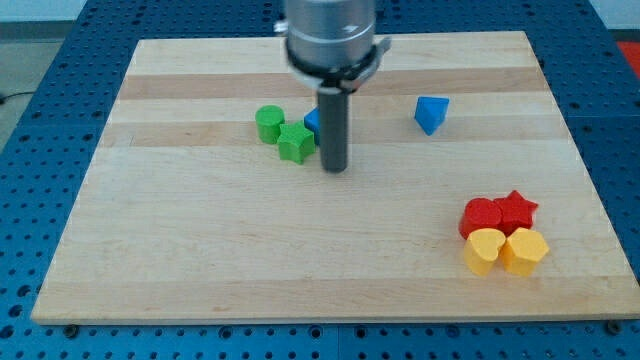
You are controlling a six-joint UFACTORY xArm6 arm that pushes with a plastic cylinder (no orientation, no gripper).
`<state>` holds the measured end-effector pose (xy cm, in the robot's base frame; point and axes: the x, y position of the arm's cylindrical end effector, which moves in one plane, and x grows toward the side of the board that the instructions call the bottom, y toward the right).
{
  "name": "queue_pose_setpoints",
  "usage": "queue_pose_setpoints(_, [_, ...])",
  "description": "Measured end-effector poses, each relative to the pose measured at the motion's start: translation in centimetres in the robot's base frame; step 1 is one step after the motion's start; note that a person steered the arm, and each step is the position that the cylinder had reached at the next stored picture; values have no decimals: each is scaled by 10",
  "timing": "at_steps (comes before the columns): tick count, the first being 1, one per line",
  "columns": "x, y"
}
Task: Move the blue triangle vertical to the red star
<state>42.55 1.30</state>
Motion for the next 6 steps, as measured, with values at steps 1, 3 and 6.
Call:
queue_pose_setpoints(1, [-43,16])
queue_pose_setpoints(3, [-67,88])
queue_pose_setpoints(6, [-58,140])
